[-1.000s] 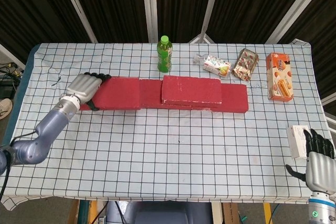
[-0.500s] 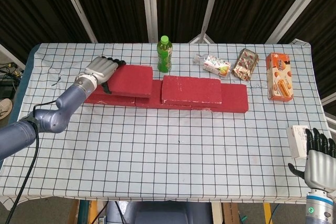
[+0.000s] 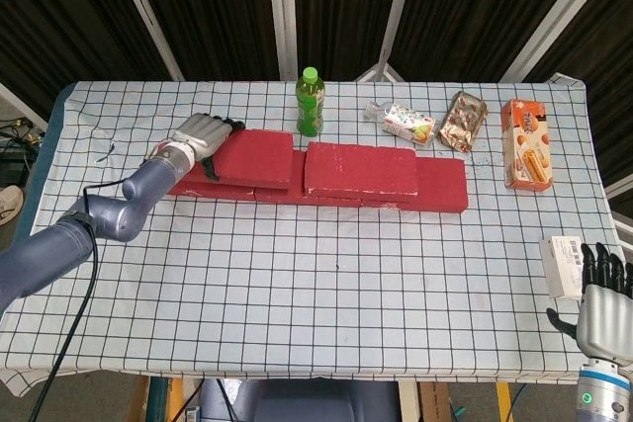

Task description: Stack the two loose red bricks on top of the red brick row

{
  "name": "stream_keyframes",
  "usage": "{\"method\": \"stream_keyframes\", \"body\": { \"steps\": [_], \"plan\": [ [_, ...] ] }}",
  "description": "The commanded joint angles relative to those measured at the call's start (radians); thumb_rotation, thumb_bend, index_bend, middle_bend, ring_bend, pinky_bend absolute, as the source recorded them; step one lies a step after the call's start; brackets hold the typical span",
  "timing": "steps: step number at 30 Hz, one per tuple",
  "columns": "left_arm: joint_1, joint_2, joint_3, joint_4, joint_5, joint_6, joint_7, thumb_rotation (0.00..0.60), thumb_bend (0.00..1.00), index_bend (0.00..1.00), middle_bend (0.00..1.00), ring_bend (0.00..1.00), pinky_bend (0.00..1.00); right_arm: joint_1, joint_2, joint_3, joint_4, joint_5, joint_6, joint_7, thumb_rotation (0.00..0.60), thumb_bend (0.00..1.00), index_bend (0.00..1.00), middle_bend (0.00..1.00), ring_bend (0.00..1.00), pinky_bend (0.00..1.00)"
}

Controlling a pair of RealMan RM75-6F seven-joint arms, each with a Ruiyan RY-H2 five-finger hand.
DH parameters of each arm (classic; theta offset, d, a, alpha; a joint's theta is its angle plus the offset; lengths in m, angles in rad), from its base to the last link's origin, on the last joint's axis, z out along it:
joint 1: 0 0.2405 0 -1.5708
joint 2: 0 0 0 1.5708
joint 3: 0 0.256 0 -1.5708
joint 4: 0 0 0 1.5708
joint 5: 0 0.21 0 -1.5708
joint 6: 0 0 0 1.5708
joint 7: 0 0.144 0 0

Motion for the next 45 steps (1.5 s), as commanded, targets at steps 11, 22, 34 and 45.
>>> {"method": "stream_keyframes", "body": {
  "steps": [11, 22, 34, 45],
  "plan": [
    [-0.054, -0.035, 0.064, 0.036, 0.008, -0.023, -0.093, 0.6, 0.15, 0.3, 0.28, 0.16, 0.19, -0.002, 0.014, 0.003, -0.002, 0.01, 0.007, 0.026, 0.6, 0.19, 0.0, 0.0, 0.0, 0.0],
    [-0.098, -0.05, 0.126, 0.051, -0.024, -0.01, -0.137, 0.6, 0.15, 0.29, 0.28, 0.16, 0.19, -0.004, 0.019, 0.001, -0.005, 0.011, 0.016, 0.032, 0.6, 0.19, 0.0, 0.0, 0.0, 0.0],
    [-0.145, -0.08, 0.182, 0.073, -0.058, 0.0, -0.157, 0.6, 0.14, 0.29, 0.27, 0.16, 0.18, -0.004, 0.023, 0.001, -0.008, 0.018, 0.02, 0.039, 0.6, 0.19, 0.0, 0.0, 0.0, 0.0],
    [-0.173, -0.095, 0.228, 0.074, -0.095, 0.007, -0.167, 0.6, 0.14, 0.28, 0.26, 0.16, 0.18, -0.004, 0.026, 0.001, -0.007, 0.021, 0.021, 0.045, 0.6, 0.19, 0.0, 0.0, 0.0, 0.0]
  ]
}}
